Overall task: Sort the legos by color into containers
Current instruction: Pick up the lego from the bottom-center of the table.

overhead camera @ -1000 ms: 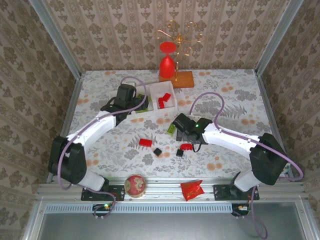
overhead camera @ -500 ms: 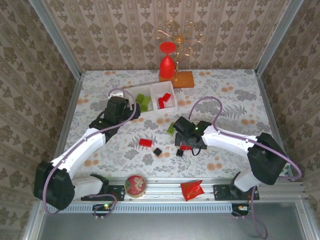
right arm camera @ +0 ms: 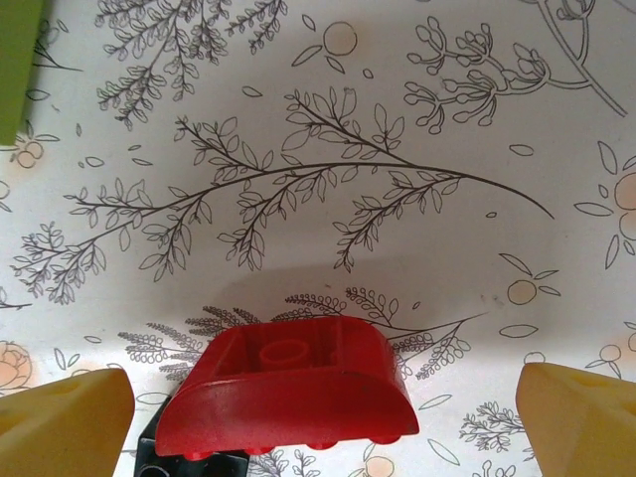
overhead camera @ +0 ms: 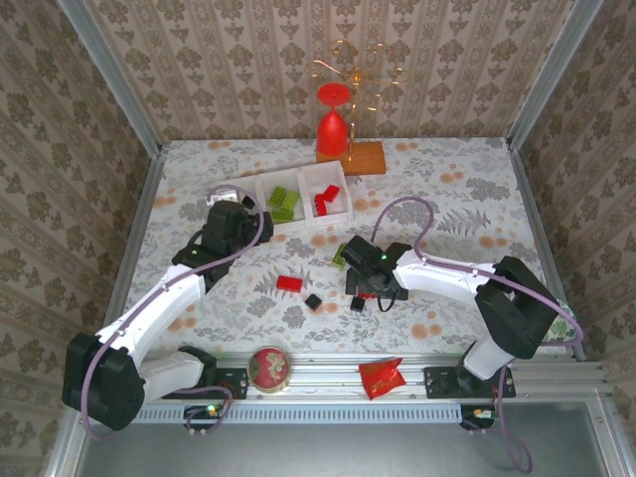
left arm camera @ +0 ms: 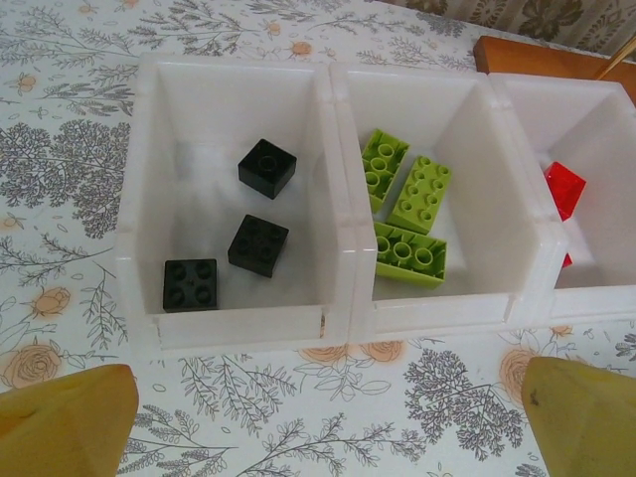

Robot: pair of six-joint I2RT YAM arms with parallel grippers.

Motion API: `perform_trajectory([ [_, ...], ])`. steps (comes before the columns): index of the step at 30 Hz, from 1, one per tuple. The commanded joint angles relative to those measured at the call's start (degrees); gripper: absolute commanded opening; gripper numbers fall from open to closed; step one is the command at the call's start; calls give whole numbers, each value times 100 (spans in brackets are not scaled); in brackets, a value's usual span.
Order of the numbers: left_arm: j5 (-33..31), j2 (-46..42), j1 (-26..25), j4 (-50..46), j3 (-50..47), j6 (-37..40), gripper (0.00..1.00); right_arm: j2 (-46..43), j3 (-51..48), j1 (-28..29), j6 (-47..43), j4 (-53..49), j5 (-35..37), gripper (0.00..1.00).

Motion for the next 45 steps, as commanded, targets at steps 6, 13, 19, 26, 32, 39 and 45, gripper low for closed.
perform_trajectory([
  [6, 47, -51, 276, -64, -57, -130, 100, 267, 188, 55, 106, -51, -35, 100],
  [13, 144, 42, 329, -35, -65, -172, 100, 365, 233, 78, 110, -51, -10, 100],
  [19, 144, 56, 347, -27, -84, -199, 100, 408, 189, 73, 144, 14, 19, 99],
  [26, 177, 64, 364, -31, -123, -211, 100, 540, 248, 80, 107, 169, -5, 93],
  [32, 180, 74, 382, -35, -158, -225, 100, 656, 225, 76, 2, 220, -108, 87],
  [39, 196, 99, 402, -18, -153, -238, 100, 639, 162, 88, -335, 235, -221, 80],
  [45, 210, 117, 400, -18, -153, -255, 100, 656, 145, 82, -471, 277, -288, 75],
])
